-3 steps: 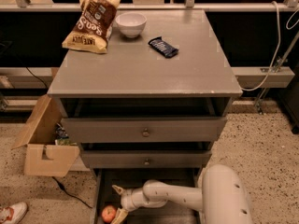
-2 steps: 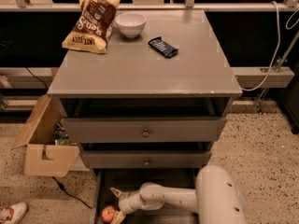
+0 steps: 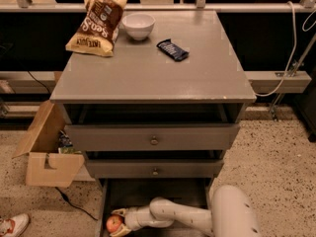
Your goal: Pick apple from bottom drawer and place on counter
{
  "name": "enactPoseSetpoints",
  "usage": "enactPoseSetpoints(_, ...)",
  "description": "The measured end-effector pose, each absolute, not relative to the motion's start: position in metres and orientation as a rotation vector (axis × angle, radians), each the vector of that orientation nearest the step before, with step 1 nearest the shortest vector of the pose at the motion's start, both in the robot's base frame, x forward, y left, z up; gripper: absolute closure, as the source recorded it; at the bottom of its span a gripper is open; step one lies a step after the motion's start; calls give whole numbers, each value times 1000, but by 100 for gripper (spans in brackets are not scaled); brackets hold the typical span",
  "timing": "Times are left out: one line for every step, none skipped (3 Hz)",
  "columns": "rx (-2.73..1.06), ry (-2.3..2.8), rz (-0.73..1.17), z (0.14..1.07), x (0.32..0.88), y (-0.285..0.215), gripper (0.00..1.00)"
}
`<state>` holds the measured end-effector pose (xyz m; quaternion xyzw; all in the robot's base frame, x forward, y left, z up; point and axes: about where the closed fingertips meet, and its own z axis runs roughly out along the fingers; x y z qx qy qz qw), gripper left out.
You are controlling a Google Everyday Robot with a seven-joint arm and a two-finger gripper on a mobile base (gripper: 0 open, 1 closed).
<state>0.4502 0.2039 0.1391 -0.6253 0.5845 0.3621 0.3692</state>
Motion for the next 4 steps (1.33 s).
enactPoseSetpoints(-1580,1465,960,148,442,197,70)
enactPoseSetpoints(-1584,1342,936,201,438,167,94)
enactPoseSetpoints(-1559,1260,893,265,428,116,100)
enactPoseSetpoints(-1499,1221,864,310,429,61,100)
